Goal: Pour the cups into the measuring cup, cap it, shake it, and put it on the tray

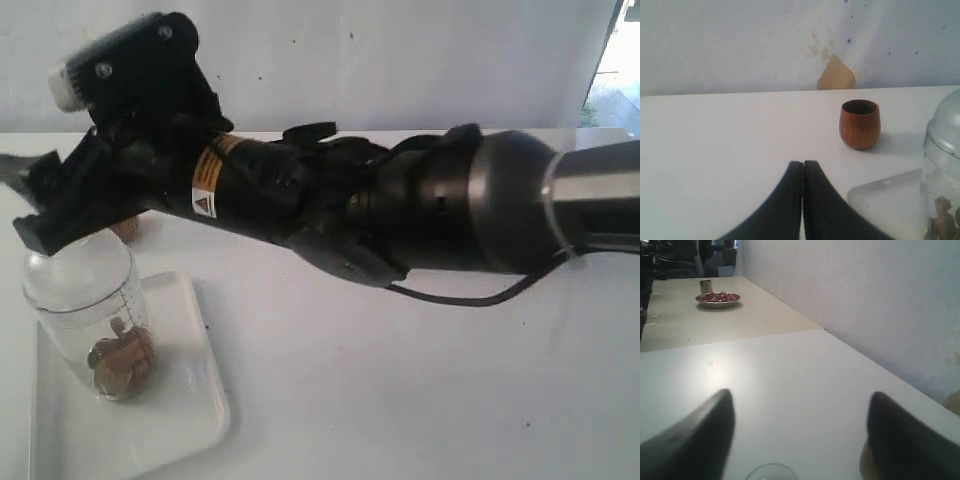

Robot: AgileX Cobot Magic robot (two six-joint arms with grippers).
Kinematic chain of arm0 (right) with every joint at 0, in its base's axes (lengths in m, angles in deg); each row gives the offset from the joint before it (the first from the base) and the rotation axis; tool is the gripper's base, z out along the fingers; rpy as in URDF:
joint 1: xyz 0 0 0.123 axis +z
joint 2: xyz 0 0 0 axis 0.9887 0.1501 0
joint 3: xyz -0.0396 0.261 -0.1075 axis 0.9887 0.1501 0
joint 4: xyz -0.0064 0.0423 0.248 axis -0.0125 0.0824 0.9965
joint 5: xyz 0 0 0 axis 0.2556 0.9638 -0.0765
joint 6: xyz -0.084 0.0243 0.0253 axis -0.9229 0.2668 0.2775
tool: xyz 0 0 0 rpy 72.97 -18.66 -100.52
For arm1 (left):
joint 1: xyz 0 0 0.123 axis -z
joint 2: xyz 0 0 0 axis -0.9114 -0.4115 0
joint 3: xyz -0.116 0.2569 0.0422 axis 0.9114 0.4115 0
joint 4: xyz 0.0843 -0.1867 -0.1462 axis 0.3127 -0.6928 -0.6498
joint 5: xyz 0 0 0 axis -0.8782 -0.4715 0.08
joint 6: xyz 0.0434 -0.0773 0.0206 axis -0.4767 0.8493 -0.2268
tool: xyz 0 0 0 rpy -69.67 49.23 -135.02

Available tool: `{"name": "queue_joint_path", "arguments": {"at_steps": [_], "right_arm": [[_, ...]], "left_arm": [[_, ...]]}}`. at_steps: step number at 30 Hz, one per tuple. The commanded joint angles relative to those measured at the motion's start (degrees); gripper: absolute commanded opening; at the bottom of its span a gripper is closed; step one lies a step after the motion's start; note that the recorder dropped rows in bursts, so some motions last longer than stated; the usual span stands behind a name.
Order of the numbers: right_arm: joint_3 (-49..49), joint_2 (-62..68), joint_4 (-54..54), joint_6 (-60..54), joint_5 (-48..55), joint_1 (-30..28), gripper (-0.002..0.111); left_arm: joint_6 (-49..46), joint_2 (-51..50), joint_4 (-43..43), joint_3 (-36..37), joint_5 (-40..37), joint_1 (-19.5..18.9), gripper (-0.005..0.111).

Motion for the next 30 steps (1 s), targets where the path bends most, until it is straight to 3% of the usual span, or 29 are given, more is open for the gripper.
{"name": "queue_joint_path", "arguments": {"at_steps": [1, 3, 12, 22, 30], "right_arm": [[-0.2, -6.1, 0.2, 3.5, 9.0, -0.2, 0.020], [-0.2, -8.9, 0.2, 4.8, 14.6, -0.2, 0.000], [0.0, -26.7, 0.0, 1.0, 41.3, -0.2, 0.001], [10.6, -50.4, -1.3, 0.4, 44.0, -0.2, 0.001], [17.0, -67.4, -1.0, 0.4, 57.3, -0.2, 0.001]], "left_arm": [[0.1, 0.3, 0.1, 0.2, 0.3, -0.1, 0.001], [0.1, 0.3, 0.1, 0.2, 0.3, -0.1, 0.001], [0.1, 0.3, 0.1, 0.2, 0.3, -0.1, 0.001], [0.1, 0.3, 0.1, 0.2, 0.3, -0.1, 0.001], [0.1, 0.3, 0.1, 0.2, 0.3, -0.1, 0.001]]}}
